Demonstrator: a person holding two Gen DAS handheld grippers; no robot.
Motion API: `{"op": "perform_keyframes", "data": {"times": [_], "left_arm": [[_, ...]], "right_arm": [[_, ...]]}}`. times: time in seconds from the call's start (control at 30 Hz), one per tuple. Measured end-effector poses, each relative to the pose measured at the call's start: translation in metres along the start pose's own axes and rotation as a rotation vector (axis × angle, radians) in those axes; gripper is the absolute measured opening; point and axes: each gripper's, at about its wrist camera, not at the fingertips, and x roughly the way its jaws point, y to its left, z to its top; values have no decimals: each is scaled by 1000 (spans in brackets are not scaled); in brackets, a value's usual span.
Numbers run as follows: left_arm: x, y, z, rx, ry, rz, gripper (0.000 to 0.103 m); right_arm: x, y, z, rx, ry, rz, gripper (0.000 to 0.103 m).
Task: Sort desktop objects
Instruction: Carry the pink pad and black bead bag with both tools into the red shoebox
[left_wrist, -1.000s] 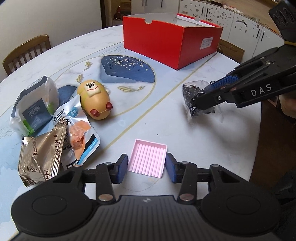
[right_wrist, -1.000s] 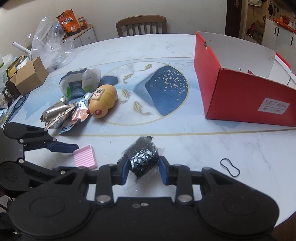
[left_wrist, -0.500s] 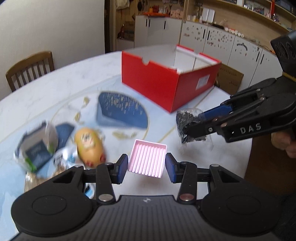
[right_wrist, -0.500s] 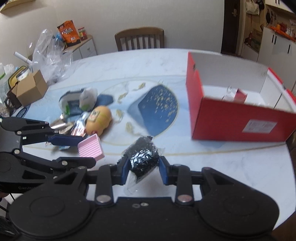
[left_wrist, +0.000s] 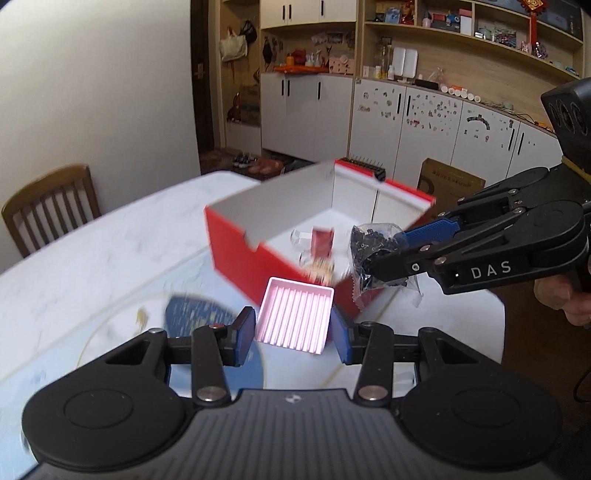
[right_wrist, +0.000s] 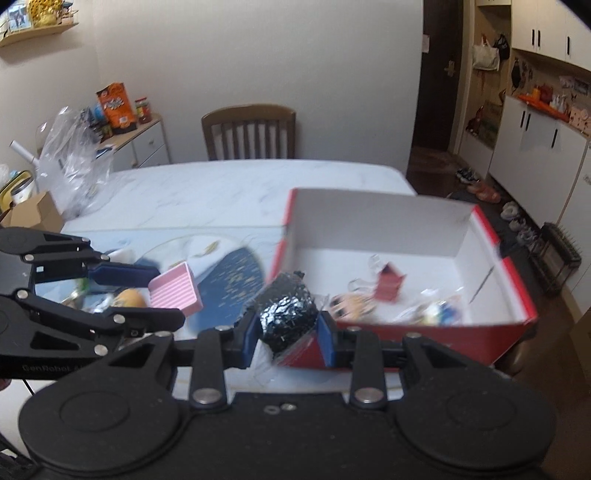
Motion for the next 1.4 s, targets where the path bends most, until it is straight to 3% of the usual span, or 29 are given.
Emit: {"op": "perform_keyframes", "data": {"times": [0.37,0.63,1.03,1.4], "left_arm": [[75,-26,65,46,42,43,42],[139,-25,93,71,161,103,42],[213,-17,108,74,346,155,43],[245,-20,97,91,467,148,43]], "right_arm": [[23,-82,19,18,10,-9,33],[56,-114,25,29,94,9,33],[106,-152,34,46,186,-26,33],[126,-154,29,35,235,-6,33]]}}
